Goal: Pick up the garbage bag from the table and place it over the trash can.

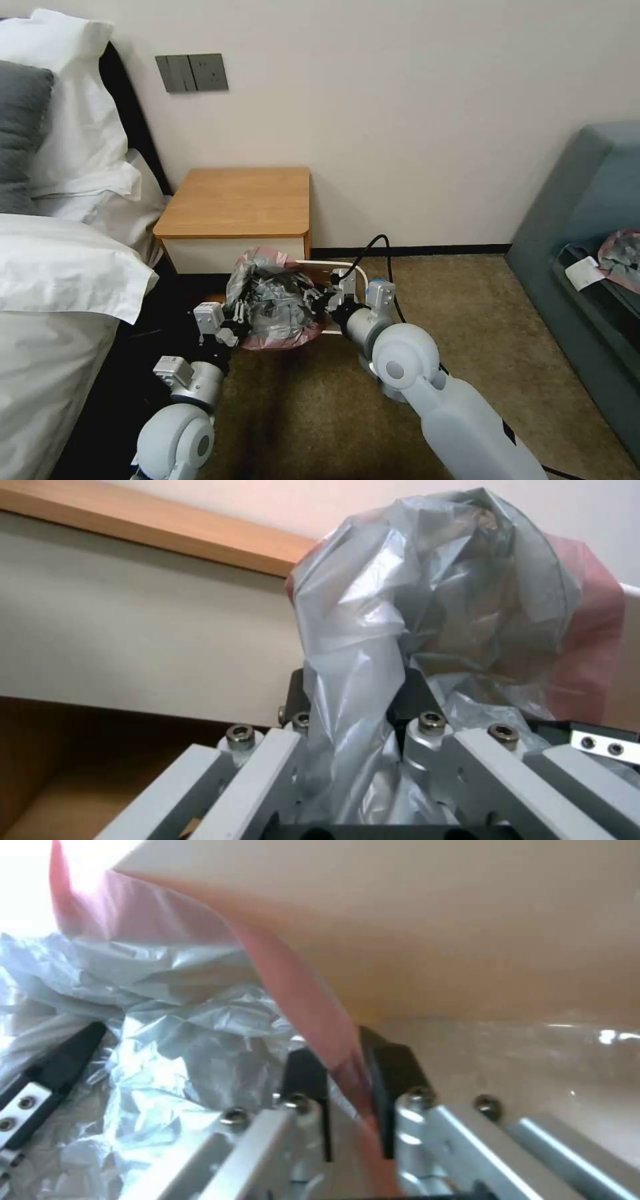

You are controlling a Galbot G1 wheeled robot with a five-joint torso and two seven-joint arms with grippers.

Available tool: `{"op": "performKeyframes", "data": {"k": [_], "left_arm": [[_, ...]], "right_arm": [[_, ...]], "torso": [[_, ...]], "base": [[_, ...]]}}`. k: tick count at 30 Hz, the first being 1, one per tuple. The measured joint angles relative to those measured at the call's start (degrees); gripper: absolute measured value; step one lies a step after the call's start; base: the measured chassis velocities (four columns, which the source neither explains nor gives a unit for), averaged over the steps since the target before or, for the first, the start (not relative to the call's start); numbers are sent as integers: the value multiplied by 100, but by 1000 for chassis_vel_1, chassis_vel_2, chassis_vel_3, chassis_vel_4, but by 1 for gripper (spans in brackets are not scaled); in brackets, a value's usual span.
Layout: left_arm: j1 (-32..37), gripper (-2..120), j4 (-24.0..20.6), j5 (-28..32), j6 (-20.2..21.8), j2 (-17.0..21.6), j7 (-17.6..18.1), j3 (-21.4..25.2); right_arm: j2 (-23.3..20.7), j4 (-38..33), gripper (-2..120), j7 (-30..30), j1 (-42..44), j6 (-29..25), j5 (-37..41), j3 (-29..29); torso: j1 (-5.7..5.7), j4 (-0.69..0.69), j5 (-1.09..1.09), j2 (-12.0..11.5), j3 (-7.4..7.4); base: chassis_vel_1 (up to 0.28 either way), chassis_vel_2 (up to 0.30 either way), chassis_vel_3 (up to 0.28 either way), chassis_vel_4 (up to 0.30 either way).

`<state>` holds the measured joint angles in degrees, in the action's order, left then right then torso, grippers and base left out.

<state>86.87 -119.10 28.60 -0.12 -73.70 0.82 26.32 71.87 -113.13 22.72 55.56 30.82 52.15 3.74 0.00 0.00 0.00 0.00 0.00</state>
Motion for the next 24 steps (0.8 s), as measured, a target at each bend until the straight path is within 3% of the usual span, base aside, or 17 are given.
{"op": "performKeyframes", "data": {"k": [4,24], "left_arm": [[-12,10,12,2,5,2,11,5],[-110,10,470,-22,-16,12,47,57]], "right_arm": [[-9,10,0,-39,49,-27,-78,-5],[-267,-674,0,-183,358,-219,-190,-304]], "torso": [[0,0,0,0,0],[0,0,0,0,0]], "base": [[0,0,0,0],[0,0,0,0]]}}
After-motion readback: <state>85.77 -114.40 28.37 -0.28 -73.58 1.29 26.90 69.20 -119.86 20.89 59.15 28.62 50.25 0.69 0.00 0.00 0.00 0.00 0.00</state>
